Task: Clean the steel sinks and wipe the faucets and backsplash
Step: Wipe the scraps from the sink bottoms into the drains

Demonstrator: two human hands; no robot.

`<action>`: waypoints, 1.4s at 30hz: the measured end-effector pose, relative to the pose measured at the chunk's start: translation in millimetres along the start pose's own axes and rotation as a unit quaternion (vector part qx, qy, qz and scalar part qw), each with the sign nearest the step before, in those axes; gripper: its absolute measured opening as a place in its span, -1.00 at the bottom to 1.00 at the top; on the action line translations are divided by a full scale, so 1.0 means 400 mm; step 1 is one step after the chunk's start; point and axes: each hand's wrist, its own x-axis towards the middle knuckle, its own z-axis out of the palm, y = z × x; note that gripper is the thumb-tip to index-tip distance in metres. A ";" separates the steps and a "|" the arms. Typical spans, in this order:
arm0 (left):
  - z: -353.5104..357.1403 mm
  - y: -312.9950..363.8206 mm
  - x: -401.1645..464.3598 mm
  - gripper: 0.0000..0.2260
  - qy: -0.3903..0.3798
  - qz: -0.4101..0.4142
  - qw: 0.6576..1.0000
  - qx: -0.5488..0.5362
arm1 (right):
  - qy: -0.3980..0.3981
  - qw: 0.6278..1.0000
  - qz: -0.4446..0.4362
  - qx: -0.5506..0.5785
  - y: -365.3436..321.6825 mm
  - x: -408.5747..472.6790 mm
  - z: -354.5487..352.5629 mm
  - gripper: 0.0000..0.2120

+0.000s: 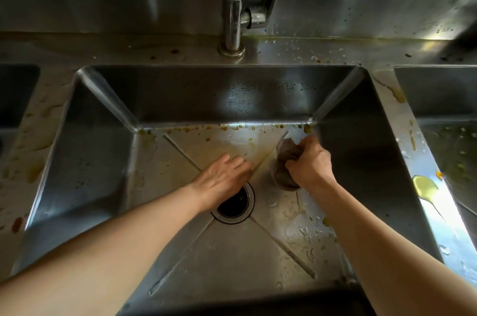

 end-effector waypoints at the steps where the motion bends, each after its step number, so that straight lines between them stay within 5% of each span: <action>1: 0.003 -0.001 0.002 -0.45 -0.041 -0.051 0.998 -0.022 | 0.002 1.000 0.002 0.004 0.001 0.006 -0.001 -0.66; 5: -0.007 -0.023 0.023 -0.17 -0.032 -0.199 0.977 -0.065 | 0.076 0.997 -0.007 0.005 0.004 0.083 -0.010 -0.61; 12: 0.040 -0.084 0.064 -0.18 0.022 -0.330 0.930 -0.161 | 0.200 0.964 -0.082 -0.156 0.050 0.281 0.036 -0.59; 16: 0.066 -0.115 0.071 -0.15 0.001 -0.348 0.920 -0.180 | 0.140 0.943 -0.120 -0.278 0.139 0.363 0.102 -0.58; 23: 0.082 -0.140 0.039 -0.17 -0.018 -0.370 0.905 -0.210 | 0.054 0.962 -0.174 -0.205 0.133 0.314 0.184 -0.29; 29: 0.070 -0.120 -0.028 -0.13 -0.024 -0.385 0.899 -0.207 | -0.067 0.943 -0.290 -0.150 0.080 0.125 0.320 -0.38; 33: 0.057 -0.118 -0.067 -0.14 -0.013 -0.397 0.888 -0.231 | -0.157 0.945 -0.284 -0.046 0.068 0.080 0.313 -0.53; 38: 0.052 -0.143 -0.085 -0.15 -0.002 -0.405 0.883 -0.236 | 0.043 0.978 -0.191 0.070 0.033 0.171 0.169 -0.64; 40: 0.057 -0.155 -0.077 -0.15 0.002 -0.407 0.882 -0.235 | 0.146 0.977 -0.152 0.031 0.049 0.268 0.130 -0.69; 42: 0.063 -0.165 -0.068 -0.16 0.005 -0.411 0.881 -0.233 | 0.153 0.985 -0.079 -0.020 0.073 0.337 0.127 -0.59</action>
